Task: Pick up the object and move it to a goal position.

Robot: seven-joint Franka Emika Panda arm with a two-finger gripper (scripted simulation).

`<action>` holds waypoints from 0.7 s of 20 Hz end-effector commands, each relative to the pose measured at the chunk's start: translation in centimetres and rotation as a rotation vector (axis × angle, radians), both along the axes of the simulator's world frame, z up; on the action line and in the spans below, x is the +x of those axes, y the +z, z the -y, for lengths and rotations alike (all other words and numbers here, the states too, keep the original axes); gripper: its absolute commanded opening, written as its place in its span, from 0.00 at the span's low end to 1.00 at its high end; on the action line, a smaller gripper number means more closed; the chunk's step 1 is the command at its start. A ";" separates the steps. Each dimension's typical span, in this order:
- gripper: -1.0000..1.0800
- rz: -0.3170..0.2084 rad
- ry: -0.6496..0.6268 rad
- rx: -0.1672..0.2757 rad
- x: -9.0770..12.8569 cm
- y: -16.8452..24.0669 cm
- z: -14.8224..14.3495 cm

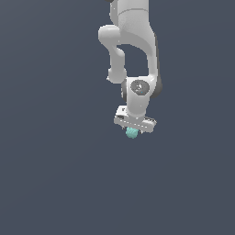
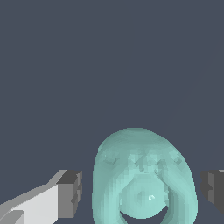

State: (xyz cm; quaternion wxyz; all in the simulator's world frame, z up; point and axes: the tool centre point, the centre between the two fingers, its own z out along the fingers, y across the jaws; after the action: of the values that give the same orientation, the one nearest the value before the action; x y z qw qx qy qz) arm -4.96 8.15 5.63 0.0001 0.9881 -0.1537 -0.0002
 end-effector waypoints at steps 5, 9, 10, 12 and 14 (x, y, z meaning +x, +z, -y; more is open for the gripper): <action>0.96 0.000 -0.001 0.000 0.1 -1.7 0.0; 0.00 0.000 -0.001 0.000 0.1 -1.7 0.0; 0.00 0.000 -0.001 0.000 0.1 -1.7 0.0; 0.00 0.000 -0.001 0.000 0.1 -1.7 0.0; 0.00 0.000 -0.001 0.000 0.1 -1.7 0.0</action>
State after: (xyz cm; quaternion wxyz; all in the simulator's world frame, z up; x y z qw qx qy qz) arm -4.89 8.26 4.05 -0.0003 0.9881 -0.1538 0.0004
